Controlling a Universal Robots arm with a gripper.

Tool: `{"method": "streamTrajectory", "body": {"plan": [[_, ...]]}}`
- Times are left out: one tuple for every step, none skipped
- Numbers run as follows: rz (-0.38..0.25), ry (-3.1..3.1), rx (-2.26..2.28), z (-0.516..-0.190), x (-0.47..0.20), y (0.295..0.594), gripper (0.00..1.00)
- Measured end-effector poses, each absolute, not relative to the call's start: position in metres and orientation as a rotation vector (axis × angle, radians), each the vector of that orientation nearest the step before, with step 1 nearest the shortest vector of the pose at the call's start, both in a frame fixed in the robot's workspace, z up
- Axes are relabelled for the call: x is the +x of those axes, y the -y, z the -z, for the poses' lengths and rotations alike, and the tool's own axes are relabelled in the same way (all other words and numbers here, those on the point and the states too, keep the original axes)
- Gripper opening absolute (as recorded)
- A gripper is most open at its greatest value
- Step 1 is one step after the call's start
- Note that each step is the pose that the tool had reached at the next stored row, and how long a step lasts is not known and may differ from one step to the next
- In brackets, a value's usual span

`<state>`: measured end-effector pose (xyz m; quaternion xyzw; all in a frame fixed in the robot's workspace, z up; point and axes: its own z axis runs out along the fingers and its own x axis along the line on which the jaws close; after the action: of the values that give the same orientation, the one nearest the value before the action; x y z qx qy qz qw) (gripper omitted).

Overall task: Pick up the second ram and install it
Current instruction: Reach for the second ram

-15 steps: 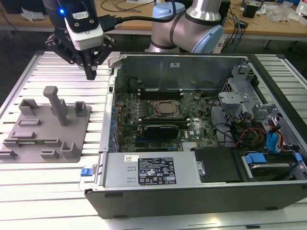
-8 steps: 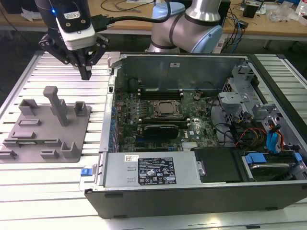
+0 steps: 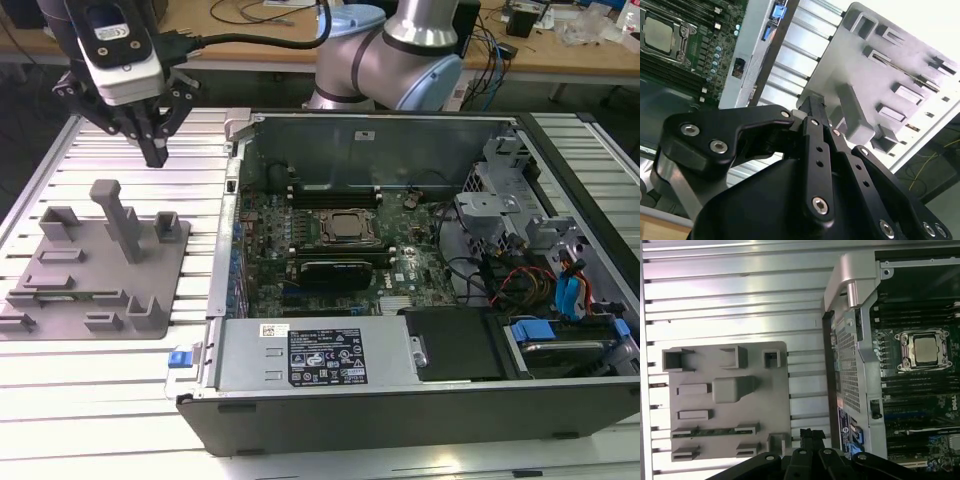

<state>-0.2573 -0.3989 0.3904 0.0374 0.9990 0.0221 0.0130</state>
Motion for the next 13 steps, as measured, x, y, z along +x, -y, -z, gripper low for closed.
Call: {"method": "streamTrajectory", "body": {"plan": [[-0.069, -3.113, 0.117, -0.39, -0.263, 0.399, 0.08], [-0.069, -3.113, 0.117, -0.389, -0.266, 0.399, 0.08], [-0.069, -3.113, 0.117, -0.389, -0.268, 0.399, 0.08], [-0.069, -3.113, 0.116, -0.388, -0.271, 0.399, 0.08], [-0.069, -3.113, 0.117, -0.387, -0.275, 0.399, 0.08], [-0.069, -3.113, 0.117, -0.386, -0.279, 0.399, 0.08], [-0.069, -3.113, 0.117, -0.385, -0.284, 0.399, 0.08], [-0.069, -3.113, 0.117, -0.384, -0.287, 0.399, 0.08], [-0.069, -3.113, 0.116, -0.382, -0.292, 0.399, 0.08], [-0.069, -3.113, 0.116, -0.381, -0.294, 0.399, 0.08], [-0.069, -3.113, 0.117, -0.381, -0.296, 0.399, 0.08], [-0.069, -3.113, 0.117, -0.38, -0.301, 0.399, 0.08], [-0.069, -3.113, 0.117, -0.379, -0.304, 0.399, 0.08]]}}
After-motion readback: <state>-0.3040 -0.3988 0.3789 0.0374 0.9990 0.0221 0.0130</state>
